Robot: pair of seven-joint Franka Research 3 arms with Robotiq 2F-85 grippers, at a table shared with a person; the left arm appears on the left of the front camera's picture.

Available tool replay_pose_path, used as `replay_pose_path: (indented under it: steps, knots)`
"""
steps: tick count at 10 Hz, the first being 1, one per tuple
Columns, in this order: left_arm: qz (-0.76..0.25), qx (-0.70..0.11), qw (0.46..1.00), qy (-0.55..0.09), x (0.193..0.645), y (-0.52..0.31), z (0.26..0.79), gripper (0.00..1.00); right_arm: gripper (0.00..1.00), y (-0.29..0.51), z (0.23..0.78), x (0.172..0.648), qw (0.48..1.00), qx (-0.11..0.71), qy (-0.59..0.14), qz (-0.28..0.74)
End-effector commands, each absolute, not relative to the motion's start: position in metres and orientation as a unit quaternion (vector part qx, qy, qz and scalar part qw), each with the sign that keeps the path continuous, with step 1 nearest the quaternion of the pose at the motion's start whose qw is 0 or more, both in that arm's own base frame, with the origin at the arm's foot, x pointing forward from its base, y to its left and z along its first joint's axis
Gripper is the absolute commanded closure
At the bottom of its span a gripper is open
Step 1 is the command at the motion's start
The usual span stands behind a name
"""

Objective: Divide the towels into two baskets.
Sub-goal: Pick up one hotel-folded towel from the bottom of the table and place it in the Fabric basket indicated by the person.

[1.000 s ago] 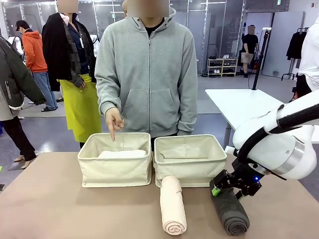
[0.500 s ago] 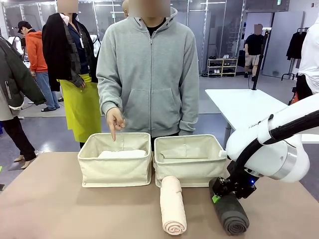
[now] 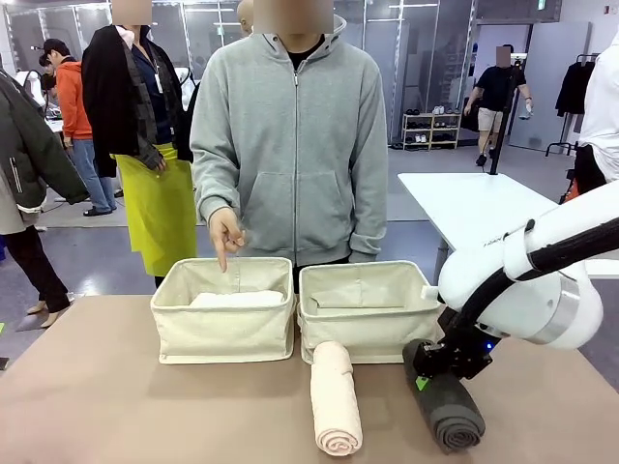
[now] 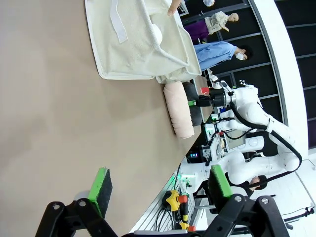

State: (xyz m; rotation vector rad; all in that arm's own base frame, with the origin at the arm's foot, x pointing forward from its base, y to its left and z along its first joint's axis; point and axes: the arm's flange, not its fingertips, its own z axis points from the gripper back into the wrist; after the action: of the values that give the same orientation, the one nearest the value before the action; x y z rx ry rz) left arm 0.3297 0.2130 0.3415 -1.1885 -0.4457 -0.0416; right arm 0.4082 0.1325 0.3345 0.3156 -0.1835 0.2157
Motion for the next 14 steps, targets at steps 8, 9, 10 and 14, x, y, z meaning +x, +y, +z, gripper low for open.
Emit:
replay_pose_path:
  steps: [8, 9, 10, 14]
  knots:
    - [-0.017, -0.554, 0.808, -0.202, 0.326, 0.214, 0.347, 0.00, 0.72, 0.190, 0.454, 0.353, 0.843, 0.101, -0.149, 0.506]
    - [-0.017, -0.554, 0.808, -0.202, 0.326, 0.214, 0.347, 0.00, 0.72, 0.198, 0.458, 0.351, 0.869, 0.076, -0.119, 0.474]
    - [-0.017, -0.554, 0.808, -0.202, 0.326, 0.214, 0.347, 0.00, 0.72, 0.198, 0.458, 0.351, 0.869, 0.076, -0.119, 0.474]
    - [-0.017, -0.554, 0.808, -0.202, 0.326, 0.214, 0.347, 0.00, 0.72, 0.198, 0.458, 0.351, 0.869, 0.076, -0.119, 0.474]
